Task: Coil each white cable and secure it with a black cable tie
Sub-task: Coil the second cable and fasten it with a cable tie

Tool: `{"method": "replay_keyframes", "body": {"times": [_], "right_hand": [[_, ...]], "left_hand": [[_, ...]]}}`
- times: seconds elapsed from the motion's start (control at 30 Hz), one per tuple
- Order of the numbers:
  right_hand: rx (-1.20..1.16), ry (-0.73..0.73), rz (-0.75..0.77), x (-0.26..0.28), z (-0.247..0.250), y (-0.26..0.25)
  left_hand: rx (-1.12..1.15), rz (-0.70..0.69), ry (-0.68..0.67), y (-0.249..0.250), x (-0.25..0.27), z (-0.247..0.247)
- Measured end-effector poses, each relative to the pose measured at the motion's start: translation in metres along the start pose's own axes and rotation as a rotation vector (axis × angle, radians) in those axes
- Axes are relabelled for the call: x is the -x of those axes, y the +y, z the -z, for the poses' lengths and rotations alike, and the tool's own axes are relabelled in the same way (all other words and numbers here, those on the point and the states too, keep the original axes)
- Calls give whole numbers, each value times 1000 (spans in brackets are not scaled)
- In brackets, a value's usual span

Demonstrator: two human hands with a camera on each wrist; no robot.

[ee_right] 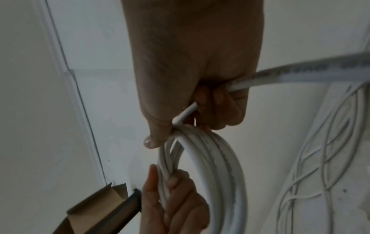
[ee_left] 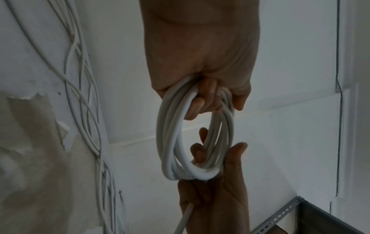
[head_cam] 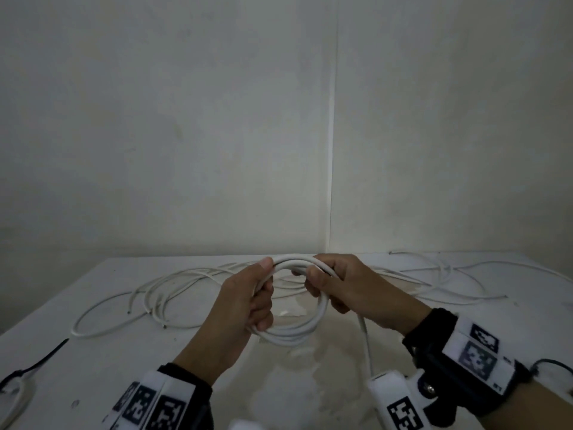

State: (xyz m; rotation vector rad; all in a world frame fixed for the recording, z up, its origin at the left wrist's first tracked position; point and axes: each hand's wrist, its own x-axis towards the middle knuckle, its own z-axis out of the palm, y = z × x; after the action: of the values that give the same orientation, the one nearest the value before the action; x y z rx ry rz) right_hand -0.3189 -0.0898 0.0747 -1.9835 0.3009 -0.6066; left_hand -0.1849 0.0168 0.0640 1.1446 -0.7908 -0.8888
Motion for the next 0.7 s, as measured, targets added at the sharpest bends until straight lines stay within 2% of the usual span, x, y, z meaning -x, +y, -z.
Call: {"method": "replay_keyframes", "body": {"times": [0.13,0.27,0.33,0.4,0.5,0.57,0.7], "right_hand": [[157,107,96,-5,-6,5],[329,72,111,-5,-1,6],[380,44,107,-4,-1,7],[403,32,106,-3,-2,5],[361,45,132,-4,-4,3],[296,68,134,-2,-4,1],[67,81,-1,6,3,-1]], "left_hand": [[16,-10,-41,2,3,0],[-27,48,-156,5,5,9],[-42,72,-152,5,6,10],[-49,77,-88,3,8,7],[-50,35,25,2,7,-1],[-33,15,54,1,7,-5],[111,17,61,2,4,-3]]}}
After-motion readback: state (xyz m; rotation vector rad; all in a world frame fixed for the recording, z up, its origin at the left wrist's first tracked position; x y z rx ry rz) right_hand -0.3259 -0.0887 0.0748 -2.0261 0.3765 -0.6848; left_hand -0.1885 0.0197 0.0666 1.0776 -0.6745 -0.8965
